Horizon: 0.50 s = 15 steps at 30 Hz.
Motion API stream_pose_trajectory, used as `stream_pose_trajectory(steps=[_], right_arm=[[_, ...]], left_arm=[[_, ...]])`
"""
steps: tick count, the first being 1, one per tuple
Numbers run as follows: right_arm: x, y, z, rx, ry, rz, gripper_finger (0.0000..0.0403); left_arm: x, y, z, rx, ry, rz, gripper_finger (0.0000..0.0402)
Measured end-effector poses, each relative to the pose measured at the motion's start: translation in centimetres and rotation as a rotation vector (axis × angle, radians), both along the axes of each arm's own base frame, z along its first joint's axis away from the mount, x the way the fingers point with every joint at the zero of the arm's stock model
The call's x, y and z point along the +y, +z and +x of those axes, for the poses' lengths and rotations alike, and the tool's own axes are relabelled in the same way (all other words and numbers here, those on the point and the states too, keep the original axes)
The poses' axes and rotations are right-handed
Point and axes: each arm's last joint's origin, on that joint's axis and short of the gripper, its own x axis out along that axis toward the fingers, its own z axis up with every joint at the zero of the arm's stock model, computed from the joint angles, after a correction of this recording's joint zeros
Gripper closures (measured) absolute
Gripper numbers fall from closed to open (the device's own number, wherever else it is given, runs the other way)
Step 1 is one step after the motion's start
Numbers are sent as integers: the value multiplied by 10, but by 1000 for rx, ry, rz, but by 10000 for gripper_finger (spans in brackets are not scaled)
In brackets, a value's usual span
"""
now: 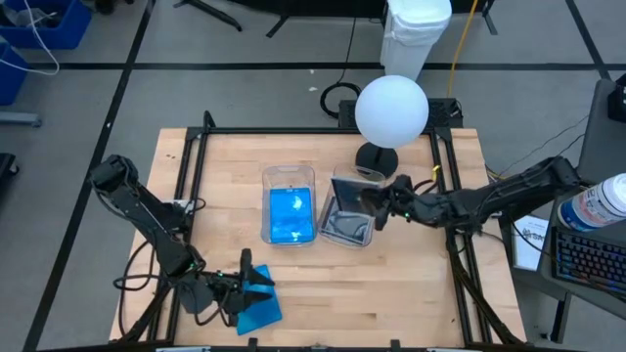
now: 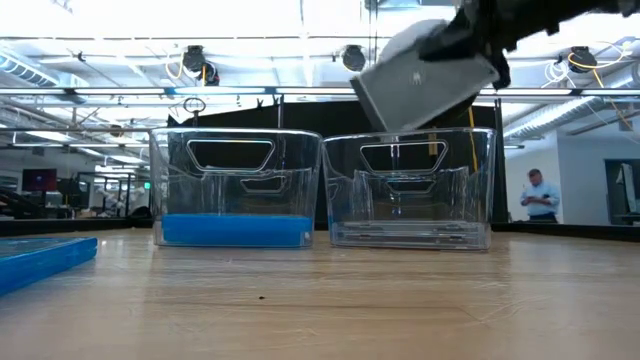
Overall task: Pick & place jewel cases by type
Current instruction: Put the black cd case into the right transparent bin
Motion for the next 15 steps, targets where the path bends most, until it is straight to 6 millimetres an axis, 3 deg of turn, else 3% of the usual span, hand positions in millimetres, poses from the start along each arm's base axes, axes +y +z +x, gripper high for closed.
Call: stream_pose_trajectory(steps=[5, 15], right_arm=[[-3, -27, 6, -33, -49, 104, 401], [-1, -63, 17, -97, -111, 302, 401]], left_arm=[[0, 0, -1, 1, -2, -4, 243], [-5, -2, -6, 10, -15, 13, 243]])
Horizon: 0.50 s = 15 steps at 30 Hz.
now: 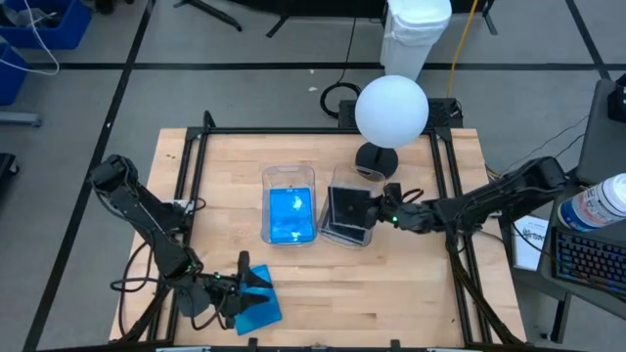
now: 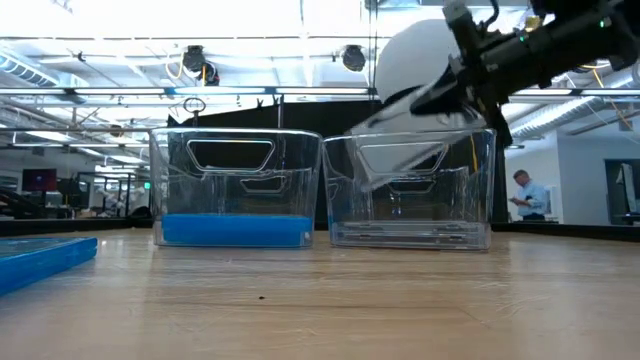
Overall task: Pick & place jewel cases by type
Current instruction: Put the black cd case into the right transparent bin
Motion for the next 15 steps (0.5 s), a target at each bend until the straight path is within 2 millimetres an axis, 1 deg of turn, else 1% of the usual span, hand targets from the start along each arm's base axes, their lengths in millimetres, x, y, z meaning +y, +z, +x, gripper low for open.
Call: stream_pose_trajectory(steps=[8, 15], right_arm=[[5, -26, 8, 32, -42, 127, 401], [9, -35, 11, 15, -96, 182, 401]], left_arm=[[-3, -1, -4, 10, 0, -6, 243], [-5, -4, -9, 34, -10, -2, 242]])
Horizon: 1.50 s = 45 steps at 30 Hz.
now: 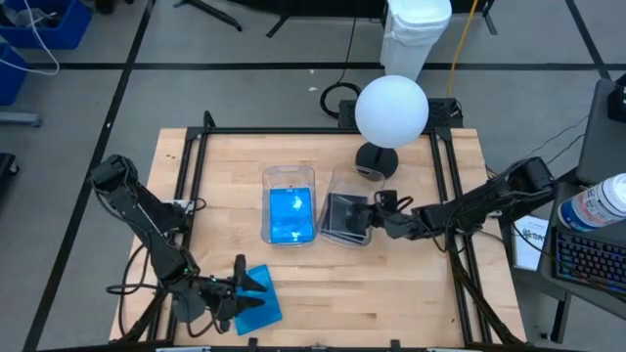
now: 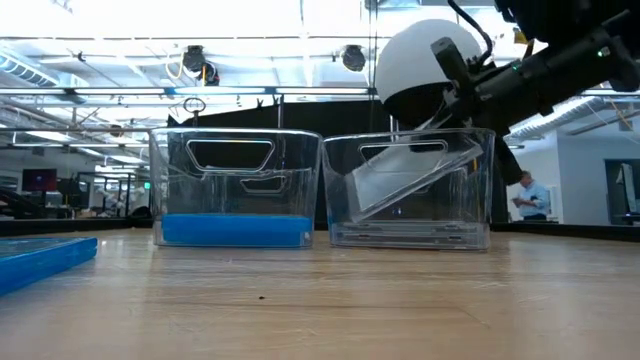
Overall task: Pick & place jewel cases by type
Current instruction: Put the black cd case into the right transparent bin
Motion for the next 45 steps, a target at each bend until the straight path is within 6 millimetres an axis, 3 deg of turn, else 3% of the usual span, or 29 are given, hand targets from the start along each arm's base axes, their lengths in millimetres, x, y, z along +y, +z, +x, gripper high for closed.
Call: stream_pose_trajectory(steps=[8, 20, 30, 36, 45], right_arm=[[4, -3, -2, -32, -87, 17, 401], [8, -4, -1, -9, 17, 46, 361], [11, -3, -2, 15, 47, -5, 254], [9, 8, -5, 37, 63, -138, 190], [5, 36, -15, 3, 80, -262, 156]], left_arm=[[-3, 0, -4, 3, -14, -9, 243], [-3, 0, -4, 6, -10, -17, 243], [-3, 0, -4, 6, -11, -17, 243], [-3, 0, -4, 5, -9, -23, 243], [-3, 0, -4, 5, -4, -30, 243]])
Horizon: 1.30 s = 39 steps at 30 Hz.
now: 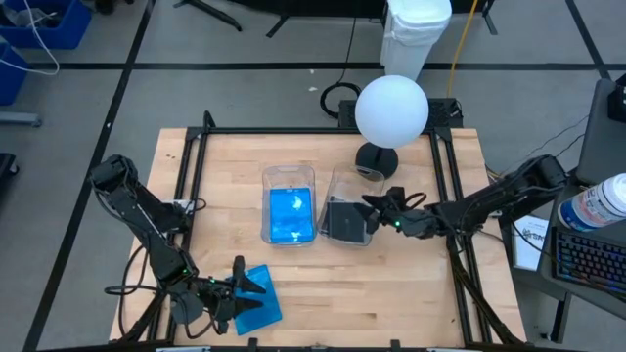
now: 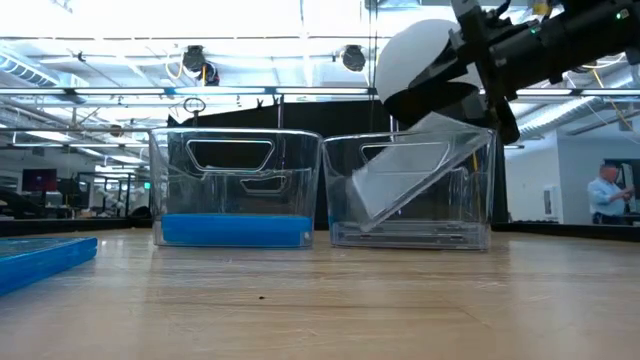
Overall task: Pick & place jewel cases by type
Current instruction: Put the black cd case into the right transparent bin, then put the blue cd case into the left transparent bin
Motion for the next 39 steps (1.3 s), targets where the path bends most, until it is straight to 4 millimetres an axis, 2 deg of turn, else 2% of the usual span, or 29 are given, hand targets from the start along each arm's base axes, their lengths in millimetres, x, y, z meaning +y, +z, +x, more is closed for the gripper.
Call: stream_pose_trajectory(steps=[9, 16, 19, 22, 29, 34, 39], right_arm=[[-1, -3, -3, 63, 10, -30, 157], [2, 12, -7, 117, 182, -230, 176], [7, 23, -13, 112, 262, -343, 200], [11, 32, -20, 139, 314, -502, 241], [29, 42, -32, 186, 507, -836, 384], [46, 42, -36, 148, 595, -904, 396], [69, 39, -31, 65, 634, -991, 400]], left_arm=[[3, 0, 3, 0, 33, -26, 243], [3, 0, 3, 3, 38, -44, 243], [3, 0, 3, 3, 37, -40, 243], [3, 0, 3, 8, 21, -33, 243], [7, -2, 8, 44, -1, -51, 243], [12, -3, 12, 55, 69, -89, 243], [18, -12, 9, 112, 115, -6, 243]])
